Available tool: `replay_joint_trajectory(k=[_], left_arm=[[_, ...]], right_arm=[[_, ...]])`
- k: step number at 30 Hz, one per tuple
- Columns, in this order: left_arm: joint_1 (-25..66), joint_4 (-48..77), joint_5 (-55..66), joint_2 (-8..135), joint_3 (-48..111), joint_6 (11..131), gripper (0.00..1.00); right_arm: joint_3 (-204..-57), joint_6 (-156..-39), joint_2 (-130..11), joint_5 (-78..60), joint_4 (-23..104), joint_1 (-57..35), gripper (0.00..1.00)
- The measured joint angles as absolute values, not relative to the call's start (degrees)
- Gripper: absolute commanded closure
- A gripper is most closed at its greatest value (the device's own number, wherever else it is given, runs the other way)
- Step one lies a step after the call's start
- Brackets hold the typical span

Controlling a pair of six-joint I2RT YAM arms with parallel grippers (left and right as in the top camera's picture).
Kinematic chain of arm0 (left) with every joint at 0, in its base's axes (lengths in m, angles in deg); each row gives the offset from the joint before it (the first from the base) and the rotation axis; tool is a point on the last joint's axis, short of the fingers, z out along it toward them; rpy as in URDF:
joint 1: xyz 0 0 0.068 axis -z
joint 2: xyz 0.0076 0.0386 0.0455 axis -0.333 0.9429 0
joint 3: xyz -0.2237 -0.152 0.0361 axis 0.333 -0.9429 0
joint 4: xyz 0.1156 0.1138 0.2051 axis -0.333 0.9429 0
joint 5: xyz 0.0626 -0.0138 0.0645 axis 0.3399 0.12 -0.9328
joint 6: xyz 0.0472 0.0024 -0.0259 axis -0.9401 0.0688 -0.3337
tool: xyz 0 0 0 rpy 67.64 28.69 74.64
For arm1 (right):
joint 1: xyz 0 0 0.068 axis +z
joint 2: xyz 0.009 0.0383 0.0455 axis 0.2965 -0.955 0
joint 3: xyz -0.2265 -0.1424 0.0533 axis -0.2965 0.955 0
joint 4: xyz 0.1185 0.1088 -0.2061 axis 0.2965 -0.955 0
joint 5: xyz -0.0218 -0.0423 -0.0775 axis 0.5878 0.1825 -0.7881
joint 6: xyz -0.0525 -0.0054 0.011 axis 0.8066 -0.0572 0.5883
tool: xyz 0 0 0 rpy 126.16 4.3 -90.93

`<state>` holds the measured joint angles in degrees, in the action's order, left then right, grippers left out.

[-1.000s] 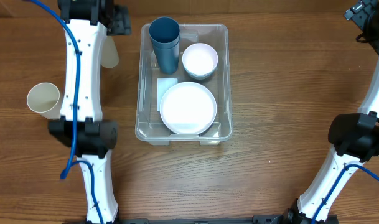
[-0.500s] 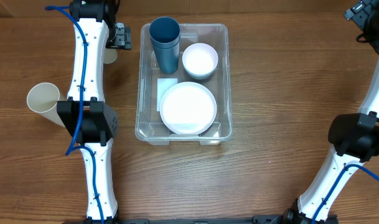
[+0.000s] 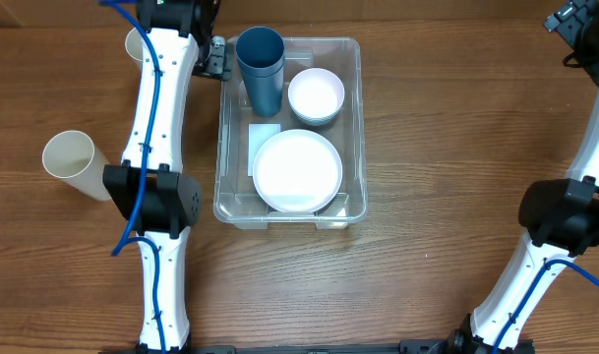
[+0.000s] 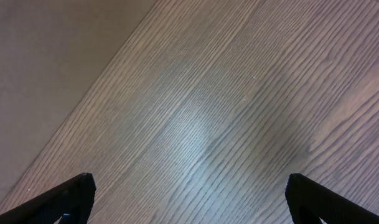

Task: Pack container
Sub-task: 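Release the cup and move the left gripper over a cream cup, then grip the back cream cup's rim with the left gripper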

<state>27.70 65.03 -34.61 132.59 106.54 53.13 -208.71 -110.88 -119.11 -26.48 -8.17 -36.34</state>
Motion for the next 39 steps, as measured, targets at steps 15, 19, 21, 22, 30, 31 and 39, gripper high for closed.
replay_joint_trajectory(k=[15,19,21,22,30,31,39], left_arm=[[23.33,52.27,-34.79,130.17,106.54,47.47,0.05],[21.82,52.05,-34.22,131.35,106.54,47.47,0.08],[21.58,52.14,-34.02,132.83,106.54,47.45,0.10],[21.58,52.25,-33.63,134.14,106.54,47.45,0.13],[21.61,52.49,-32.43,136.44,106.54,46.77,0.43],[21.61,52.49,-32.41,136.50,106.54,46.73,0.45],[21.61,52.86,-32.19,140.48,106.52,46.56,0.90]], right_arm=[[-208.71,-110.88,-119.11,-26.48,-8.19,-36.34,0.00],[-208.71,-110.90,-119.11,-26.48,-8.19,-36.34,0.00],[-208.71,-110.86,-119.11,-26.45,-8.19,-36.34,0.00],[-208.71,-110.88,-119.11,-26.50,-8.17,-36.34,0.00],[-208.71,-110.88,-119.11,-26.48,-8.17,-36.34,0.00],[-208.71,-110.88,-119.11,-26.48,-8.17,-36.34,0.00],[-208.71,-110.86,-119.11,-26.48,-8.15,-36.34,0.00]])
